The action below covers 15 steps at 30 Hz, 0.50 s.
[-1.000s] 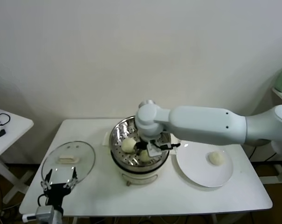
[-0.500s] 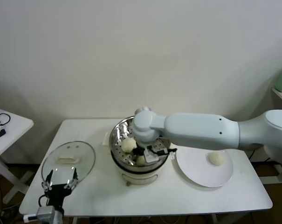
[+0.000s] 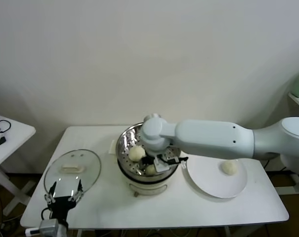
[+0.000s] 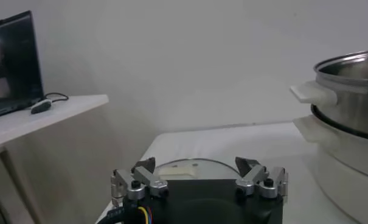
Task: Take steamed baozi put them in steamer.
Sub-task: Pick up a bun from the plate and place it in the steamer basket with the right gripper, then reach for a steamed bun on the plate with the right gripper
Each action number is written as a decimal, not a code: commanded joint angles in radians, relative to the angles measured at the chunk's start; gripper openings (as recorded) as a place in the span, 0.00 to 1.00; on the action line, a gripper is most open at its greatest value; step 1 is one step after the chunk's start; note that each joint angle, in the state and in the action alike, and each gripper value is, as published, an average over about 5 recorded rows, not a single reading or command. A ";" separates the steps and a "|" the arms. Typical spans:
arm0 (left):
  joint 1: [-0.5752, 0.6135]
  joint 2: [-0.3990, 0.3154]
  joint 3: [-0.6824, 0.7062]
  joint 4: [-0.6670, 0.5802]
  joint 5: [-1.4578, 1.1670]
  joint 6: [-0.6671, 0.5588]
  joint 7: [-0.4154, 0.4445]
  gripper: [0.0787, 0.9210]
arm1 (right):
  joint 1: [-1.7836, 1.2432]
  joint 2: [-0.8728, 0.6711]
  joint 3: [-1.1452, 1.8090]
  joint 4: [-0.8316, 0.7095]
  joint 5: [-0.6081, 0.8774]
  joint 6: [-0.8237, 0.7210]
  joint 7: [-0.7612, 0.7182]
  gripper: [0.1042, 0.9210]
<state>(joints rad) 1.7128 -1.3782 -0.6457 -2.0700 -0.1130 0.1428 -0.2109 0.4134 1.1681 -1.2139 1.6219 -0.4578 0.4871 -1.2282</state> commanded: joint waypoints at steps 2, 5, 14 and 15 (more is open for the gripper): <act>-0.001 0.000 0.000 0.001 -0.003 0.000 -0.001 0.88 | 0.004 0.000 0.016 -0.001 0.004 0.013 0.001 0.88; -0.001 0.001 0.000 0.000 -0.004 0.000 -0.001 0.88 | 0.020 -0.010 0.026 0.002 0.030 0.019 -0.004 0.88; -0.006 0.008 0.003 -0.001 -0.010 0.001 -0.001 0.88 | 0.167 -0.131 0.052 -0.043 0.199 0.006 -0.035 0.88; -0.008 0.010 0.003 -0.001 -0.012 0.000 0.000 0.88 | 0.190 -0.147 0.043 -0.060 0.240 -0.024 -0.032 0.88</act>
<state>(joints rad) 1.7077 -1.3720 -0.6437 -2.0699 -0.1219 0.1431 -0.2121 0.4761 1.1221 -1.1734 1.6138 -0.3858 0.5126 -1.2493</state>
